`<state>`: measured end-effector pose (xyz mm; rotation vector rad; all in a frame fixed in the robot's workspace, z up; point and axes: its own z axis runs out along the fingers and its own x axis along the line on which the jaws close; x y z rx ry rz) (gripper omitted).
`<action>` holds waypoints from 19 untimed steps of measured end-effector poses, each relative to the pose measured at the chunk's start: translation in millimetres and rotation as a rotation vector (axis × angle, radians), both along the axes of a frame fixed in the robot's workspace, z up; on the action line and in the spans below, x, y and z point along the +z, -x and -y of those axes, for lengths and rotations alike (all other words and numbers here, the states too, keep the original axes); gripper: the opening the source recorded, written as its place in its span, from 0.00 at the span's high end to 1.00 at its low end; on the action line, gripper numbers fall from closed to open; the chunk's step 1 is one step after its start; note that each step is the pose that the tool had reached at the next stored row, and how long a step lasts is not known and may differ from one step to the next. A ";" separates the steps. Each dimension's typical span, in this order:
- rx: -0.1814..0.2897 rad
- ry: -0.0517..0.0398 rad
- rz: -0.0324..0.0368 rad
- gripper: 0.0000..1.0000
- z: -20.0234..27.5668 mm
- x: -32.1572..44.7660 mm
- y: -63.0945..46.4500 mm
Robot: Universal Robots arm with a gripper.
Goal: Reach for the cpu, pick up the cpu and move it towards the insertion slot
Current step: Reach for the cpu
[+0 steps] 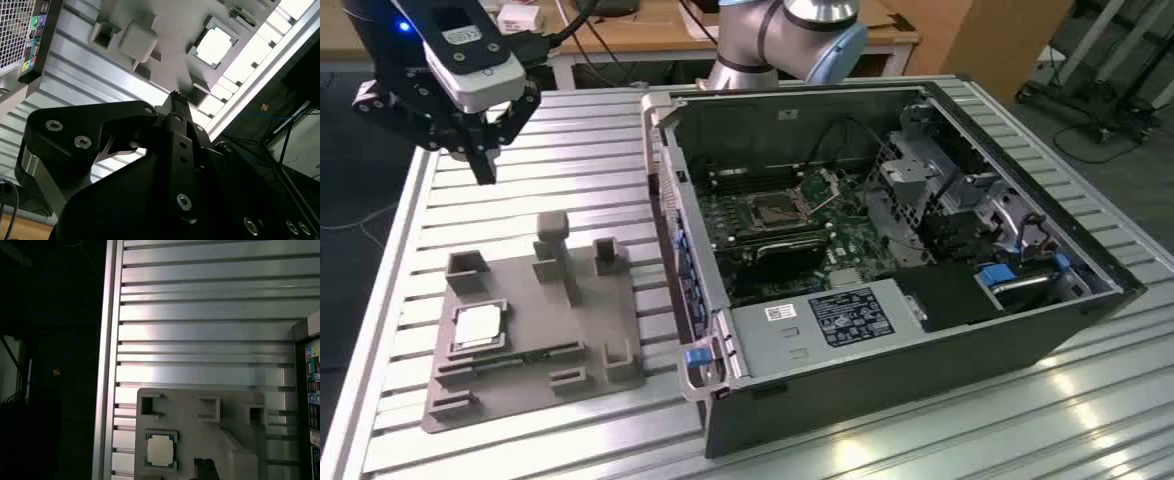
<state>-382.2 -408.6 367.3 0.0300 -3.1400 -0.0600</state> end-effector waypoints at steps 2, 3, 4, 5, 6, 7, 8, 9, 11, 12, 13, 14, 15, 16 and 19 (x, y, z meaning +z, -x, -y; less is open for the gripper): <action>0.000 0.0000 0.0001 0.89 0.0 0.0 0.0; 0.000 0.0000 0.0000 0.89 0.0 0.0 0.0; 0.000 0.0000 0.0000 0.89 0.0 0.0 0.0; 0.000 0.0000 0.0000 0.89 0.0 0.0 0.0; 0.000 0.0001 -0.0001 0.89 0.0 0.0 0.1; 0.000 0.0001 -0.0002 0.89 0.0 0.1 0.2; 0.000 0.0001 -0.0001 0.89 0.0 0.0 0.9; 0.000 0.0000 0.0000 0.89 0.0 0.0 1.6; 0.000 0.0001 -0.0001 0.89 0.0 -0.1 3.9; 0.000 0.0001 -0.0001 0.89 0.0 -0.1 6.2; 0.000 0.0000 -0.0001 0.89 0.0 -0.2 9.6; 0.000 0.0000 0.0001 0.89 0.0 -0.5 12.8; 0.000 0.0000 0.0001 0.89 0.0 -0.7 16.5; 0.000 0.0000 -0.0001 0.89 0.0 -0.9 19.8; 0.000 0.0000 0.0000 0.89 1.3 -1.5 25.0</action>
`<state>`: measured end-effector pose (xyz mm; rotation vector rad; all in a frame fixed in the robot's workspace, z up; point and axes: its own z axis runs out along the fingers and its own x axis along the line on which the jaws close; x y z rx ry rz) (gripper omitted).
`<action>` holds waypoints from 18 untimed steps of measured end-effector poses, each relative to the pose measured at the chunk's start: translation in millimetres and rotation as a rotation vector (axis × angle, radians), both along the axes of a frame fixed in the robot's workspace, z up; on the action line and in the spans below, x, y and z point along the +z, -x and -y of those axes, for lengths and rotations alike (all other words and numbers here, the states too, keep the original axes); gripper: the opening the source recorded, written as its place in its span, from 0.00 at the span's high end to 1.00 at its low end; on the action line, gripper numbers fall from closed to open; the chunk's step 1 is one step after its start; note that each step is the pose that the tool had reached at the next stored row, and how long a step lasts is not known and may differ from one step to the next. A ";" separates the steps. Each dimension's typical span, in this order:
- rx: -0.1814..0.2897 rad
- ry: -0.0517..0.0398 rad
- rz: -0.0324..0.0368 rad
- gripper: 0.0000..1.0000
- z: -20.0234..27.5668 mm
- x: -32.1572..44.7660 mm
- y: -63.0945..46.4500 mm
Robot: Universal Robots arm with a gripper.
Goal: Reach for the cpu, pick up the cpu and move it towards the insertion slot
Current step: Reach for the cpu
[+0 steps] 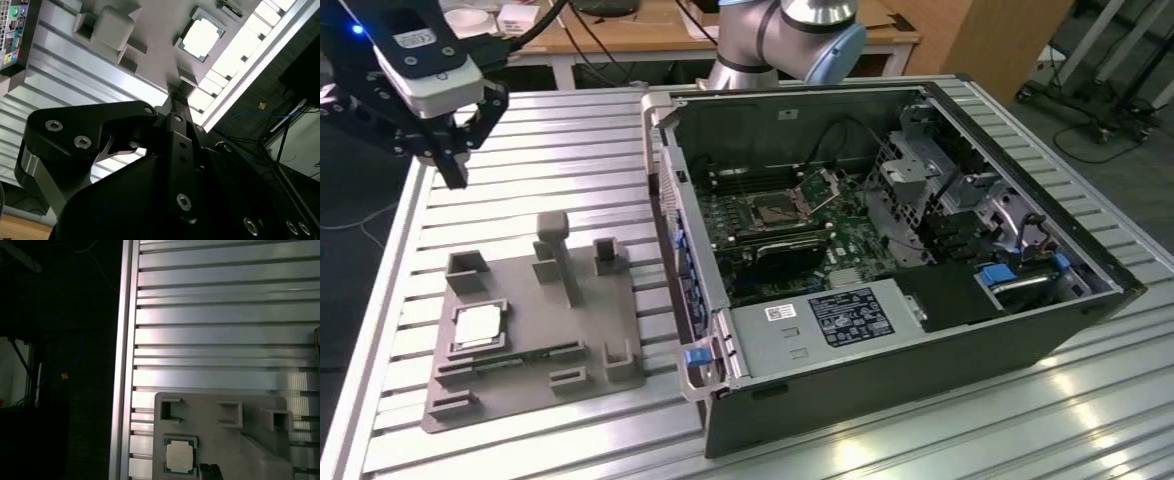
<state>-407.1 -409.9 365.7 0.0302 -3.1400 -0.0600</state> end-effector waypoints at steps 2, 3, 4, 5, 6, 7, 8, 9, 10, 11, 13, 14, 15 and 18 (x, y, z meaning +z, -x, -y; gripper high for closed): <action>0.000 -0.0001 0.0001 0.89 3.0 -0.5 1.5; 0.000 0.0000 0.0000 0.89 5.1 -0.7 2.8; 0.000 0.0001 -0.0001 0.89 7.2 -1.1 5.4; 0.000 0.0001 -0.0001 0.89 8.8 -1.9 9.3; 0.000 0.0000 0.0001 0.89 9.8 -3.0 13.3; 0.000 0.0000 0.0001 0.89 10.4 -4.2 17.0; 0.000 0.0000 0.0001 0.89 10.7 -5.4 19.3; 0.000 0.0001 -0.0001 0.89 11.0 -6.2 20.9; 0.000 0.0000 0.0001 0.89 11.3 -6.7 21.4; 0.000 -0.0001 0.0002 0.89 11.3 -6.8 21.4; 0.000 0.0000 0.0000 0.83 11.3 -6.8 21.4; 0.000 0.0000 0.0000 0.83 11.3 -6.8 21.4; 0.000 0.0000 -0.0001 0.76 11.3 -6.8 21.5; 0.000 -0.0001 0.0002 0.65 11.7 -7.7 21.5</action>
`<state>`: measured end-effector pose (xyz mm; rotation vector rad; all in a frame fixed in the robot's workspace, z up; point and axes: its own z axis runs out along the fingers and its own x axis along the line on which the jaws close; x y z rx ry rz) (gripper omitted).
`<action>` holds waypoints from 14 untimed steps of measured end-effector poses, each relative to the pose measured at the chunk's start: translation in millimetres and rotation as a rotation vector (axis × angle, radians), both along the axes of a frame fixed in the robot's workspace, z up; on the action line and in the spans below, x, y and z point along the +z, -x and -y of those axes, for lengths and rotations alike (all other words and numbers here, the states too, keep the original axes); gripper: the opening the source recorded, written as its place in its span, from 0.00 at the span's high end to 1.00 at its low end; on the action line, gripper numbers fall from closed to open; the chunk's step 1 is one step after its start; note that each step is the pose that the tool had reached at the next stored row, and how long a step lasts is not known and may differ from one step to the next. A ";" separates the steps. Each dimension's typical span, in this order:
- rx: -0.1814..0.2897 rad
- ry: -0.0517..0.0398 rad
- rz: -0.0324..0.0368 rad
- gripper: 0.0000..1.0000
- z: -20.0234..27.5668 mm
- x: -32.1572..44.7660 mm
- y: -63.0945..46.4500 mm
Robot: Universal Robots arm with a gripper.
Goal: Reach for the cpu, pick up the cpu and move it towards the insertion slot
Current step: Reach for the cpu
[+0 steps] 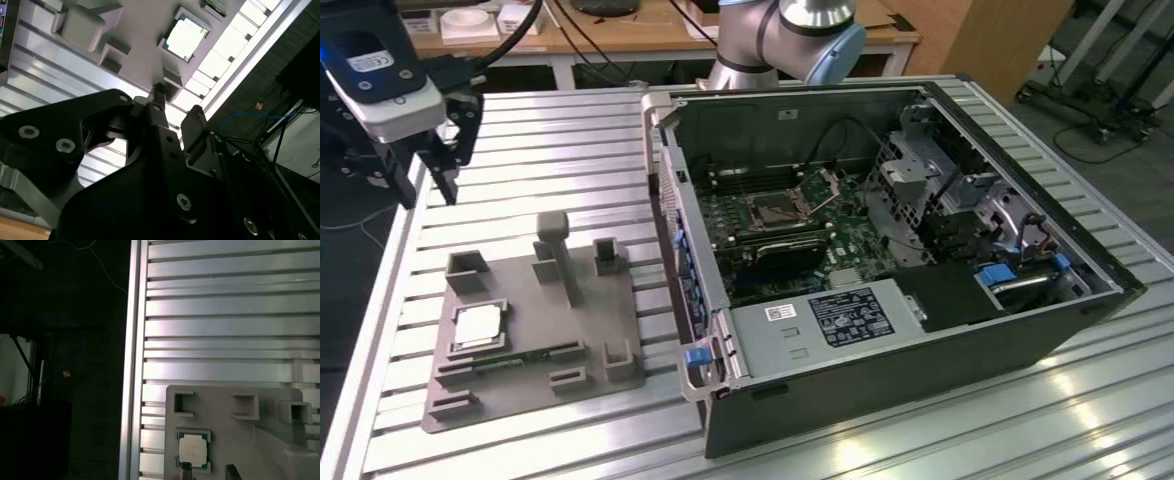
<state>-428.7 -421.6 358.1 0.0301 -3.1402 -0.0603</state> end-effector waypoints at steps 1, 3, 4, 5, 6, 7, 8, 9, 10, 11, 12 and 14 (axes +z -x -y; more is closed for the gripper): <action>0.000 -0.0001 -0.0002 0.59 0.3 -1.1 0.0; 0.002 0.0000 -0.0014 0.53 1.0 -4.5 0.1; 0.003 0.0000 -0.0018 0.47 2.1 -6.2 1.0; 0.004 -0.0003 -0.0017 0.47 3.5 -8.0 2.2; 0.005 -0.0005 -0.0014 0.42 4.2 -10.0 3.2; 0.005 -0.0005 -0.0016 0.36 4.8 -11.9 4.5; 0.005 -0.0006 -0.0016 0.36 5.2 -13.7 5.5; 0.005 -0.0006 -0.0016 0.30 5.3 -15.5 7.2; 0.005 -0.0005 -0.0017 0.30 5.4 -17.2 9.7; 0.005 -0.0006 -0.0016 0.24 5.6 -19.1 12.5; 0.005 -0.0006 -0.0015 0.24 5.8 -20.9 15.4; 0.005 -0.0006 -0.0016 0.24 7.5 -24.5 19.2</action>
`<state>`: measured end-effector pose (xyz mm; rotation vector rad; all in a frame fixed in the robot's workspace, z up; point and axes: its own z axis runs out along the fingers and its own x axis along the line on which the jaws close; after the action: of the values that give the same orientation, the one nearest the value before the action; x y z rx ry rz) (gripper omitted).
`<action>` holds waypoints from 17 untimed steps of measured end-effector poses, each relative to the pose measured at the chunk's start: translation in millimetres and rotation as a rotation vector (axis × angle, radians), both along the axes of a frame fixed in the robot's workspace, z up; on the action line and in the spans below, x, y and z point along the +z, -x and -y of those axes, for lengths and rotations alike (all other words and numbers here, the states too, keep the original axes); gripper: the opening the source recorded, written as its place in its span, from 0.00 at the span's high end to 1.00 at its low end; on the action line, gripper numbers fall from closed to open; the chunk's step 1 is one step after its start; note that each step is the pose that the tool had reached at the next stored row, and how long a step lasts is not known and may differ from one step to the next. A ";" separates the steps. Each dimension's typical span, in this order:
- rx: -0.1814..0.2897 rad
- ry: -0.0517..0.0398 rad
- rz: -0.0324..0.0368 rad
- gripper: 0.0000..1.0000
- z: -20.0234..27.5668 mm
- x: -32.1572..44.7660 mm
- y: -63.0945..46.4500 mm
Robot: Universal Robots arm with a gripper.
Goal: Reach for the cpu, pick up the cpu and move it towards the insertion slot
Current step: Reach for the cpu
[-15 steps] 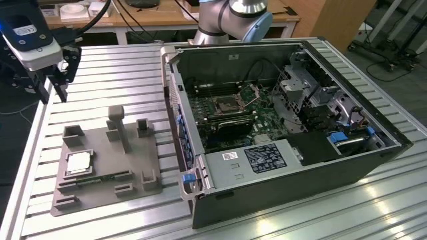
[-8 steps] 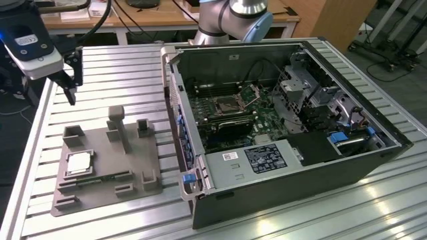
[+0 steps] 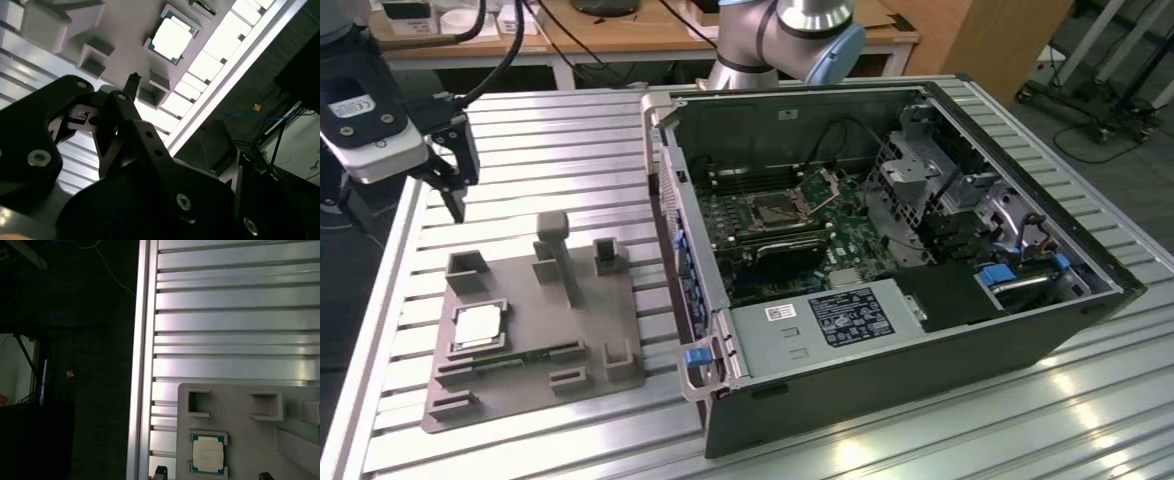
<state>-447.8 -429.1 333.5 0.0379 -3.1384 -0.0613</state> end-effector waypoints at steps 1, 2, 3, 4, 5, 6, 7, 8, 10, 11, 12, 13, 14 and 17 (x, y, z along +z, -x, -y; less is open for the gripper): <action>-0.001 0.0000 0.0000 0.24 1.1 -1.8 0.6; -0.003 -0.0001 0.0001 0.24 2.1 -3.7 1.1; -0.005 -0.0001 0.0001 0.24 3.3 -5.5 1.4; -0.006 0.0000 0.0000 0.24 4.7 -7.2 1.7; -0.006 -0.0001 0.0001 0.24 6.0 -9.1 1.7; -0.006 -0.0002 0.0003 0.24 6.9 -11.0 1.8; -0.006 -0.0001 0.0001 0.24 7.5 -12.8 1.9; -0.006 0.0001 0.0000 0.24 7.7 -14.5 2.0; -0.006 -0.0001 0.0001 0.24 7.8 -18.2 2.6; -0.006 -0.0003 0.0000 0.24 7.8 -20.0 2.9; -0.006 -0.0006 0.0000 0.24 7.8 -21.8 3.4; -0.006 -0.0012 0.0000 0.24 7.9 -23.6 4.2; -0.006 -0.0025 -0.0002 0.24 8.2 -25.1 5.7; 0.001 -0.0057 0.0003 0.24 9.2 -30.9 7.8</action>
<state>-455.6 -438.3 302.6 0.0396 -3.1385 -0.0702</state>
